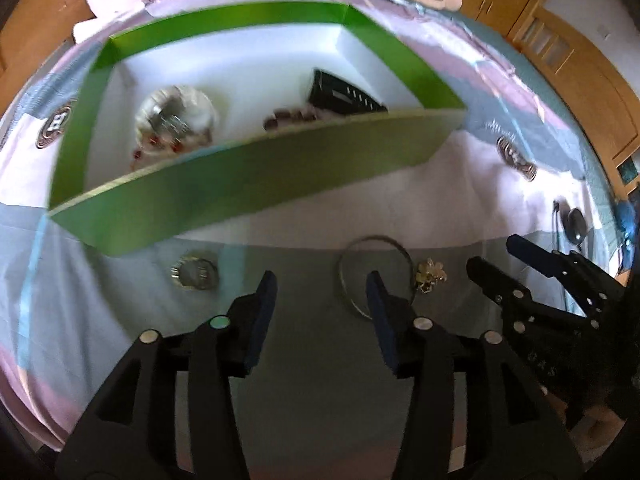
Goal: Organize jewelry
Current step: 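Move the left tool to the silver bangle while the right tool approaches the gold flower brooch, then grasp the silver bangle with the left tool while the right tool grasps the gold flower brooch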
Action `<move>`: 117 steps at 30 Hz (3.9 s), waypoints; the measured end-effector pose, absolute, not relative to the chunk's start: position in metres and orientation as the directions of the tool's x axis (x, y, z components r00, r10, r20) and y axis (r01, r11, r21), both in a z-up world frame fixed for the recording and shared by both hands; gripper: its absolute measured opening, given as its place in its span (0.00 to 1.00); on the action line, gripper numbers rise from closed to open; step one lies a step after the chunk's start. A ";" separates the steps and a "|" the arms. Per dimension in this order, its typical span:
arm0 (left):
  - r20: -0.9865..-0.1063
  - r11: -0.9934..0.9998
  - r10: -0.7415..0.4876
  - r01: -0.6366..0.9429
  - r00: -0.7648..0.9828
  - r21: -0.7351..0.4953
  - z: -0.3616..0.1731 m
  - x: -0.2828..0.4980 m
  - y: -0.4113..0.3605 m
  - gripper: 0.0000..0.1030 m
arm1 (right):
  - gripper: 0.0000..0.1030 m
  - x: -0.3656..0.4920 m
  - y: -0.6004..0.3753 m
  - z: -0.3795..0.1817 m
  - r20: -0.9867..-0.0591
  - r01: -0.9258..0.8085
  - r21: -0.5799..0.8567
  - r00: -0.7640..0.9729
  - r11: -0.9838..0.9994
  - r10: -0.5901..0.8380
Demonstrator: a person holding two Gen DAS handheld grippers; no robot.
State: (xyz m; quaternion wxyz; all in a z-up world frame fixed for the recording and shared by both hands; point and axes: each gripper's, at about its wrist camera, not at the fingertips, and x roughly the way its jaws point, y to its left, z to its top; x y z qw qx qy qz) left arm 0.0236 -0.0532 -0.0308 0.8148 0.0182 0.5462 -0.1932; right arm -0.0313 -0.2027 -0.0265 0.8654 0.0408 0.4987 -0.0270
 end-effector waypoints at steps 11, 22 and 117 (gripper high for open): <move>-0.931 0.955 -0.121 0.296 0.344 -0.015 -0.046 0.016 -0.053 0.51 | 0.56 -0.029 -0.196 -0.027 -0.871 0.082 0.051 0.492 0.995 0.005; -0.915 0.973 -0.104 0.230 0.390 -0.012 -0.036 0.013 -0.031 0.59 | 0.56 -0.031 -0.196 -0.032 -0.878 0.089 0.061 0.479 0.994 0.011; -0.917 0.913 -0.149 0.407 0.371 0.016 -0.057 0.004 -0.083 0.67 | 0.64 -0.034 -0.201 -0.024 -0.884 0.038 0.051 0.468 0.998 0.027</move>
